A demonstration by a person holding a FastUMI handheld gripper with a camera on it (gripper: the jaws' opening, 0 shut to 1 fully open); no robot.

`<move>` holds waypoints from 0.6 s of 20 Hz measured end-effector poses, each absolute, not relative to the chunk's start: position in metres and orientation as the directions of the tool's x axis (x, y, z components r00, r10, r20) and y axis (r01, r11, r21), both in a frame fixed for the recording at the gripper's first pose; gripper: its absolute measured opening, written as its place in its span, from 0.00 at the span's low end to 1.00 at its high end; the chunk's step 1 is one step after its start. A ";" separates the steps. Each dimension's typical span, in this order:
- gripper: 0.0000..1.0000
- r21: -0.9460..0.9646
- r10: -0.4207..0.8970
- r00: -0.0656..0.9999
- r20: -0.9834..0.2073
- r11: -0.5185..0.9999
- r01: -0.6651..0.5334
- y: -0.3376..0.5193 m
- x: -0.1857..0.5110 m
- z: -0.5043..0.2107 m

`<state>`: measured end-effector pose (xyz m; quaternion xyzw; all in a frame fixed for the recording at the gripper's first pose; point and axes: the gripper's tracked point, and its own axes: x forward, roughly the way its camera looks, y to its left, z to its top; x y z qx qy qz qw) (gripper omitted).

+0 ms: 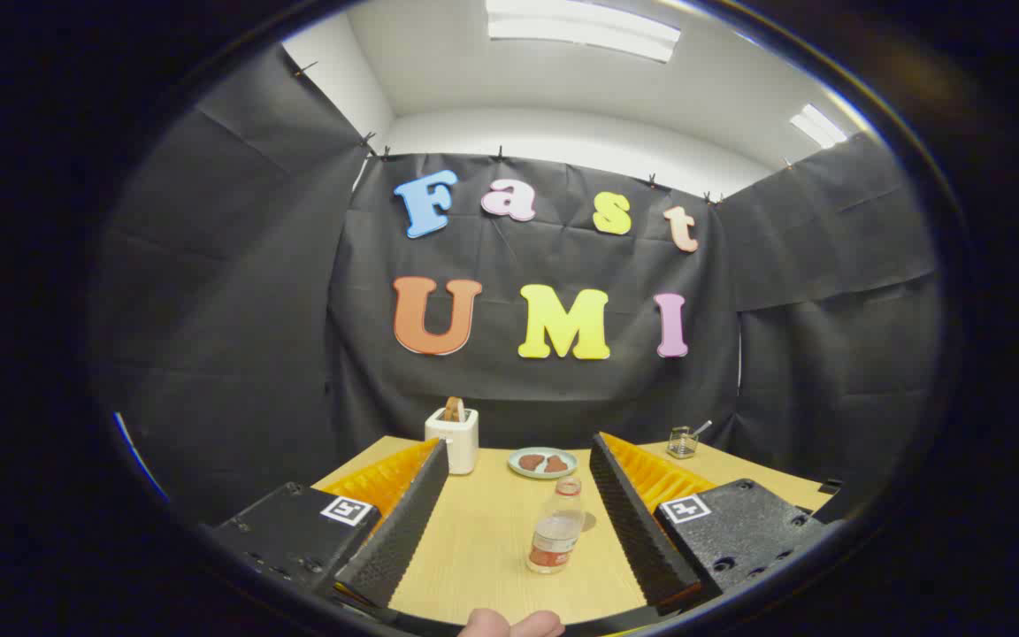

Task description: Take the bottle from table, then pour the juice into the cup, finally place the bottle on the coaster

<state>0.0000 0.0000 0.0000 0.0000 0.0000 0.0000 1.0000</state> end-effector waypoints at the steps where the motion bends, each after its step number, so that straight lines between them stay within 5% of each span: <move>1: 1.00 0.001 -0.012 1.000 -0.007 1.000 0.012 -0.003 0.001 -0.002; 12: 1.00 0.021 -0.004 1.000 -0.015 1.000 0.005 -0.009 0.000 0.010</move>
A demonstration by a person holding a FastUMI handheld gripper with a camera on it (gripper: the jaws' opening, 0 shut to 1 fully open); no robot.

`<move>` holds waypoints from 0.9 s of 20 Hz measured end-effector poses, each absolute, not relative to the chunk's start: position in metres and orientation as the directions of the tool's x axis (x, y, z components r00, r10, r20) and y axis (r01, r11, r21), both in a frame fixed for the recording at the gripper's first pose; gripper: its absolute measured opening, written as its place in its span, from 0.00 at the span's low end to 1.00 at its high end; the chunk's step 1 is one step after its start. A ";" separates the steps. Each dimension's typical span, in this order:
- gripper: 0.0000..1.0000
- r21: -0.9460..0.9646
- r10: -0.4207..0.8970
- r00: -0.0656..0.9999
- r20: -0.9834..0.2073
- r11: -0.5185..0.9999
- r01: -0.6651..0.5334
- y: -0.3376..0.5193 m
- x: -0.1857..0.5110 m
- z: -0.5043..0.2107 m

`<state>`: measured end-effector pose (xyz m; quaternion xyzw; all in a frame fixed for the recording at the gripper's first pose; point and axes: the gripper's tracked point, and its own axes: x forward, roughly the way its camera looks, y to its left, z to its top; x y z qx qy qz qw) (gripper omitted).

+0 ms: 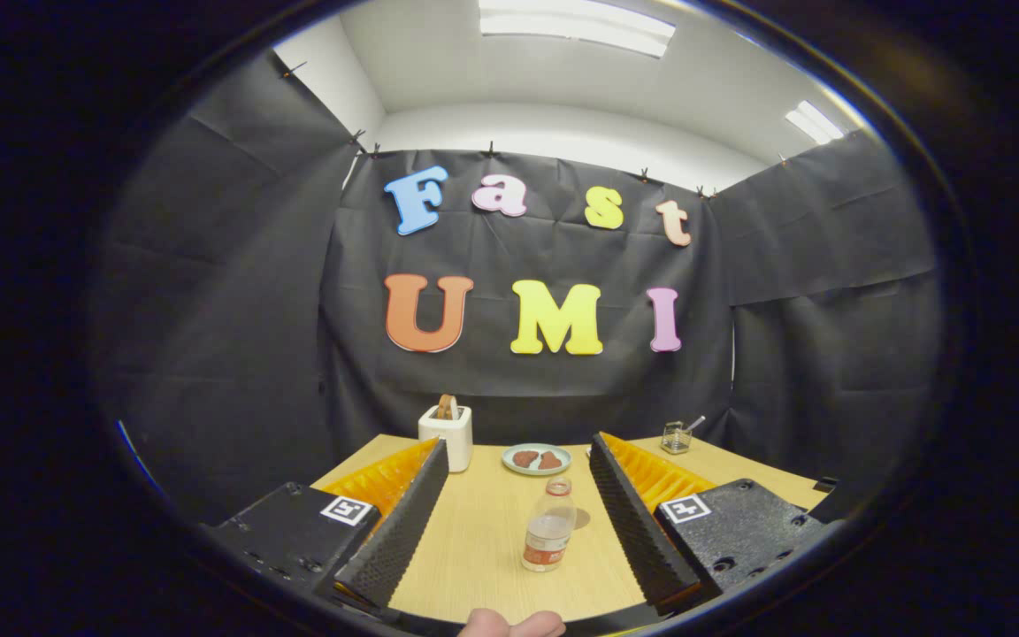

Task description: Take the bottle from table, then pour the juice into the cup, finally place the bottle on the coaster

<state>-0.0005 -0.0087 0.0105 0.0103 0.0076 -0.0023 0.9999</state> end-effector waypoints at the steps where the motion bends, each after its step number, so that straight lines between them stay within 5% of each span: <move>1: 1.00 0.028 -0.002 1.000 -0.011 1.000 0.002 -0.009 0.000 0.012; 18: 1.00 -0.033 0.043 0.992 -0.119 0.998 -0.048 -0.069 0.014 -0.047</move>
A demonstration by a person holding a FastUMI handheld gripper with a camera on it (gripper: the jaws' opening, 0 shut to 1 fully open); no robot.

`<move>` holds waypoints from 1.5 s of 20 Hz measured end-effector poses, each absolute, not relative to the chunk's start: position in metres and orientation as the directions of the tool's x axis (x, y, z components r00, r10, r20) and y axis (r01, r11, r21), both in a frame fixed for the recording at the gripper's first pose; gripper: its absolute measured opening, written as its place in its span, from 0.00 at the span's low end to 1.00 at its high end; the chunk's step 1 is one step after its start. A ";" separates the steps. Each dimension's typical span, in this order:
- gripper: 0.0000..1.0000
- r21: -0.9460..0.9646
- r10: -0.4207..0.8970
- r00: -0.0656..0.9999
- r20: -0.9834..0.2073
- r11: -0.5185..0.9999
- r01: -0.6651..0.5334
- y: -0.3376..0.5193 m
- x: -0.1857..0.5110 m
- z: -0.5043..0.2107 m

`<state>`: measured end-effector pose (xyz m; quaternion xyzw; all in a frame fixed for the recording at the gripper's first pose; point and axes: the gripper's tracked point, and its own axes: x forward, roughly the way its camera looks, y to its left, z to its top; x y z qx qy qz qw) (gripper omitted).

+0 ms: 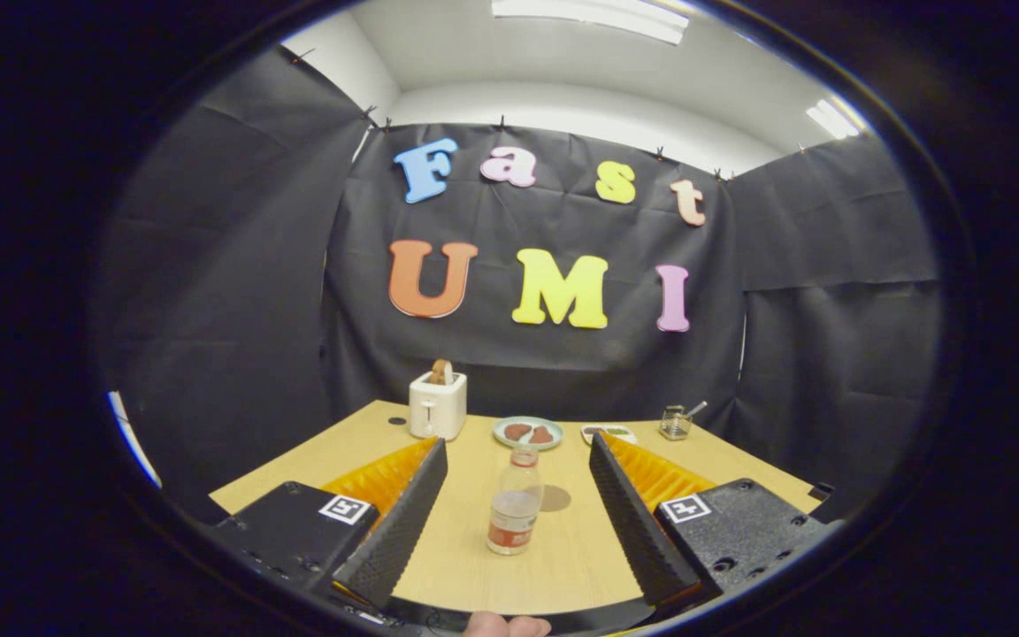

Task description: Take the bottle from table, then pour the juice into the cup, finally place the bottle on the coaster

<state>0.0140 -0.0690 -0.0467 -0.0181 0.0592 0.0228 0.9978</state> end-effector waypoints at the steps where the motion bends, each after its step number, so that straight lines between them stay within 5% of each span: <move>1: 1.00 -0.033 0.044 0.992 -0.120 0.998 -0.048 -0.076 0.016 -0.051; 28: 1.00 0.068 0.091 0.966 -0.242 0.995 -0.076 -0.054 0.140 -0.225; 30: 0.92 0.058 0.077 0.968 -0.239 0.996 -0.065 -0.057 0.144 -0.227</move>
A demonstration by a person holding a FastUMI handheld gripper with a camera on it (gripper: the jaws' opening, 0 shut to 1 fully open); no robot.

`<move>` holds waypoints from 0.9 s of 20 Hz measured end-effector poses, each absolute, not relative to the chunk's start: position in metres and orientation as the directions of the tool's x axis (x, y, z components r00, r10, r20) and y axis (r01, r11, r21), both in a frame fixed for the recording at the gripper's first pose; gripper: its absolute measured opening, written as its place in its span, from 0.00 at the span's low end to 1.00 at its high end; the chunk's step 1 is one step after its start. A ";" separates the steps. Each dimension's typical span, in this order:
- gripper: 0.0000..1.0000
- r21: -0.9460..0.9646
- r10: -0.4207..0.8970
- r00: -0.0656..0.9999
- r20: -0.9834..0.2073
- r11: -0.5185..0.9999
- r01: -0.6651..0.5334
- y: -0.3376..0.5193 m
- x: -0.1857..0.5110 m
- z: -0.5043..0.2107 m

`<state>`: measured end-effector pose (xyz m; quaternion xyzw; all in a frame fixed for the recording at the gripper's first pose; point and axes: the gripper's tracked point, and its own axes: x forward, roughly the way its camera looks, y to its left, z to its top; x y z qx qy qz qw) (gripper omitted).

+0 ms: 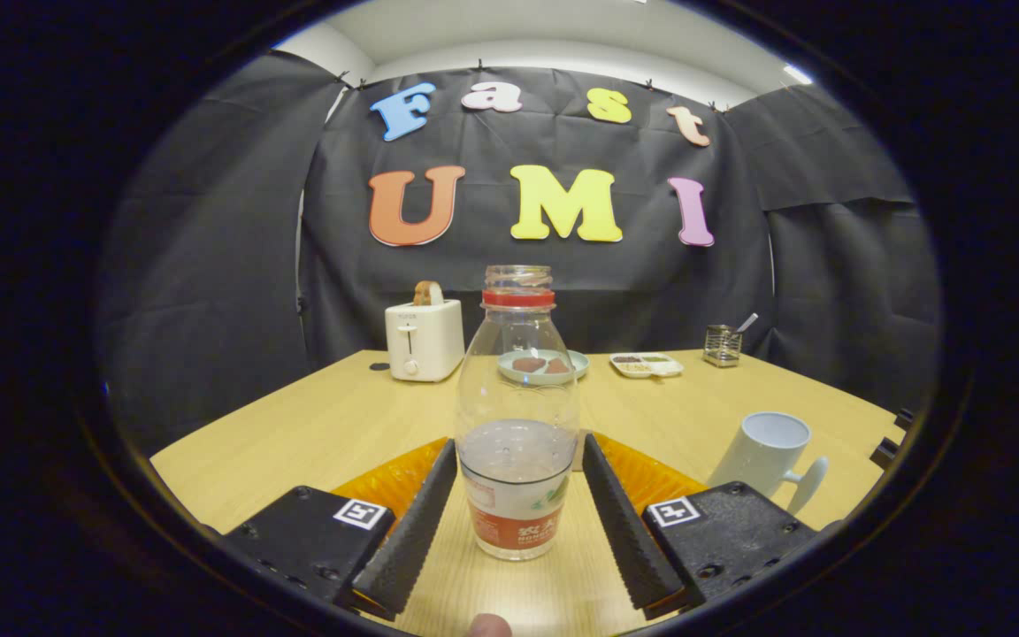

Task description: Take the bottle from table, then pour the juice into the cup, finally place the bottle on the coaster

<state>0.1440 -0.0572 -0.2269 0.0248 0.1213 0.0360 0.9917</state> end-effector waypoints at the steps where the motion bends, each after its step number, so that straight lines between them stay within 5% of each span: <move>1: 0.89 0.055 0.079 0.967 -0.242 0.996 -0.068 -0.056 0.145 -0.230; 9: 0.76 0.050 0.070 0.972 -0.225 0.997 -0.060 -0.072 0.146 -0.211; 18: 0.74 0.535 0.195 0.970 -0.145 0.840 -0.089 -0.085 0.149 -0.152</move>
